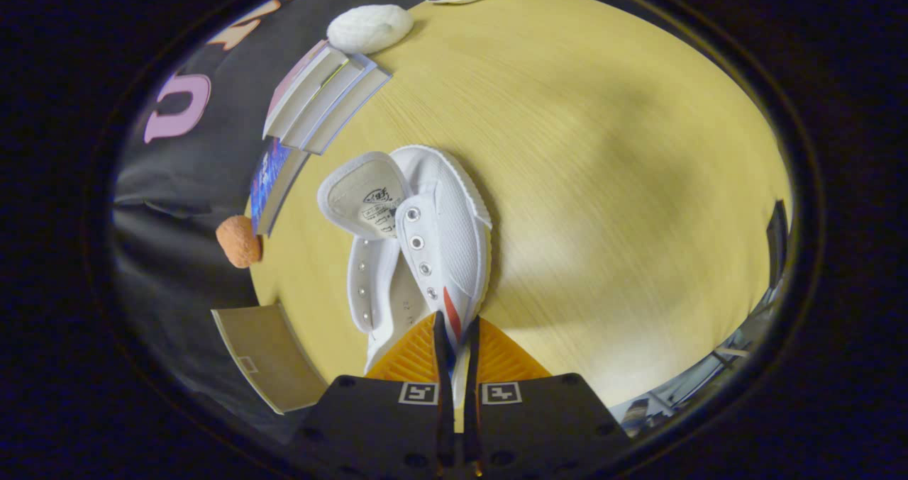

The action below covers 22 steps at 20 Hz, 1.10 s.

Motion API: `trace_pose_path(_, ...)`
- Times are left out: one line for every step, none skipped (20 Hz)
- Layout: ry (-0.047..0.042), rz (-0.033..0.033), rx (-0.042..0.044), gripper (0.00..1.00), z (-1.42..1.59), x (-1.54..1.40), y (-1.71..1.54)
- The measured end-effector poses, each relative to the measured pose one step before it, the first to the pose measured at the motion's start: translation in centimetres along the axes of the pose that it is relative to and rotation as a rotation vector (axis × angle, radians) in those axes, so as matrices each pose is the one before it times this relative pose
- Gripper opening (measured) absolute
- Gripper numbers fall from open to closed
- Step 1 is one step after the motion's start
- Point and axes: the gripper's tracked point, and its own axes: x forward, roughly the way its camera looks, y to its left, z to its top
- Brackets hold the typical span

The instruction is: Open the storage box then place both shoes into the box .Put the left shoe in first, then the right shoe, with the right side of both shoes facing outward in a uniform manner.

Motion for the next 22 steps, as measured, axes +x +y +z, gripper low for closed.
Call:
trace_pose_path(0.01885,0.04522,0.03967,0.08,-0.567,-0.029,0.537)
trace_pose_path(0.01207,0.03081,0.01454,0.08,-0.716,0.134,0.584)
trace_pose_path(0.00495,0.01461,-0.01513,0.08,-0.760,0.039,0.538)
trace_pose_path(0.00385,0.00663,-0.02002,0.08,-0.746,0.096,0.516)
trace_pose_path(0.01617,0.01339,-0.00603,0.08,-0.839,0.114,0.859)
trace_pose_path(0.02211,0.02113,-0.00118,0.08,-0.931,0.067,1.160)
trace_pose_path(0.01989,0.01936,-0.00595,0.08,-0.948,0.184,1.425)
trace_pose_path(0.01508,0.02206,-0.01115,0.08,-0.922,0.051,1.549)
trace_pose_path(0.01735,0.02676,-0.01405,0.08,-1.050,-0.072,1.806)
trace_pose_path(0.01994,0.02694,-0.00967,0.07,-0.996,0.032,1.953)
trace_pose_path(0.02127,0.02911,-0.00584,0.07,-0.943,0.118,2.158)
trace_pose_path(0.01850,0.03159,-0.00966,0.08,-0.938,0.153,2.335)
trace_pose_path(0.01383,0.03224,-0.01354,0.08,-0.904,0.172,2.290)
trace_pose_path(0.01173,0.03165,-0.01694,0.08,-0.766,0.268,2.481)
trace_pose_path(0.00972,0.02930,-0.01497,0.08,-0.675,0.397,2.340)
trace_pose_path(0.01366,0.02918,-0.01666,0.07,-0.867,0.272,2.353)
trace_pose_path(0.01349,0.02890,-0.01560,0.07,-0.819,0.526,2.346)
trace_pose_path(0.01820,0.02707,-0.01816,0.07,-0.745,0.755,2.115)
trace_pose_path(0.01817,0.02258,-0.02337,0.07,-0.682,0.887,1.928)
trace_pose_path(0.02034,0.01783,-0.02283,0.07,-0.575,1.235,1.453)
trace_pose_path(0.02731,0.01417,-0.01804,0.07,-0.614,1.377,1.301)
trace_pose_path(0.03025,0.01168,-0.01329,0.07,-0.993,1.152,1.214)
